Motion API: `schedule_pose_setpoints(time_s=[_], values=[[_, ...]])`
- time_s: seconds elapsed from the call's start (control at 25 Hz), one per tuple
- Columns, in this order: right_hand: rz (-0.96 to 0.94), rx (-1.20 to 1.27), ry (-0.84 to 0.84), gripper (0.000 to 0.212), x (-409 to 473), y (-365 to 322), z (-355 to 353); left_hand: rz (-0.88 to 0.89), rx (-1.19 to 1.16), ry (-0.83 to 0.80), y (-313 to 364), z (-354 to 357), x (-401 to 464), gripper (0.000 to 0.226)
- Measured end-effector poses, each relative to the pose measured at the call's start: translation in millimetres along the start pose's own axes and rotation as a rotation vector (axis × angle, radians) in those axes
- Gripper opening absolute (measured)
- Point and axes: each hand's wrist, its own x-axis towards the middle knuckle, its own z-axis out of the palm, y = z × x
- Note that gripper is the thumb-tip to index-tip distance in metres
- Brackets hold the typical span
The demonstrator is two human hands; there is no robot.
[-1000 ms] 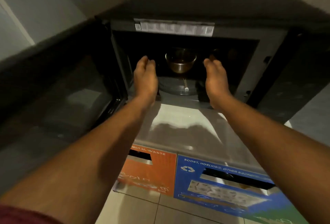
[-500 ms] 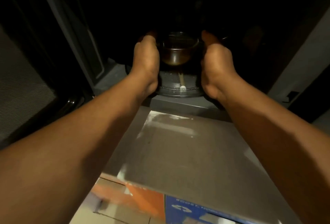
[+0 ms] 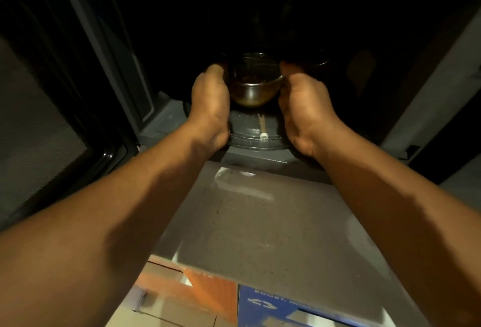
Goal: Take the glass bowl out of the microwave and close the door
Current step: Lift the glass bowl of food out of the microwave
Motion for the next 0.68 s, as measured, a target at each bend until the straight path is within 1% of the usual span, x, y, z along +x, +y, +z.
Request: schedule_pose_setpoints(time_s=[0.12, 0.16, 0.24, 0.28, 0.4, 0.44, 0.52, 0.68], values=[[-0.01, 0.049, -0.002, 0.028, -23.5, -7.5, 4.0, -0.054, -0.076, 0.033, 13.6, -2.9, -19.1, 0.036], [0.001, 0.078, 0.023, 0.03, -32.9, -8.6, 5.0, -0.062, -0.098, 0.036, 19.4, -4.2, -29.6, 0.033], [0.028, 0.103, 0.073, 0.038, -57.6, -15.9, 8.2, -0.066, -0.136, 0.007, 36.1, -5.9, -57.6, 0.025], [0.04, 0.107, 0.093, 0.045, -73.6, -22.6, 10.1, -0.065, -0.147, 0.001, 44.7, -7.2, -71.6, 0.026], [0.089, 0.106, 0.156, 0.055, -130.9, -48.2, 16.1, -0.134, -0.162, 0.021, 75.6, -12.5, -121.4, 0.038], [0.096, 0.093, 0.173, 0.057, -151.1, -58.7, 16.0, -0.15, -0.148, 0.008, 86.5, -13.6, -139.7, 0.039], [0.107, 0.07, 0.208, 0.056, -184.9, -74.0, 11.5, -0.19, -0.118, -0.03, 101.1, -12.8, -173.1, 0.038], [0.121, 0.042, 0.31, 0.042, -245.6, -108.7, -12.8, -0.231, -0.021, -0.133, 118.8, 8.7, -232.8, 0.037]])
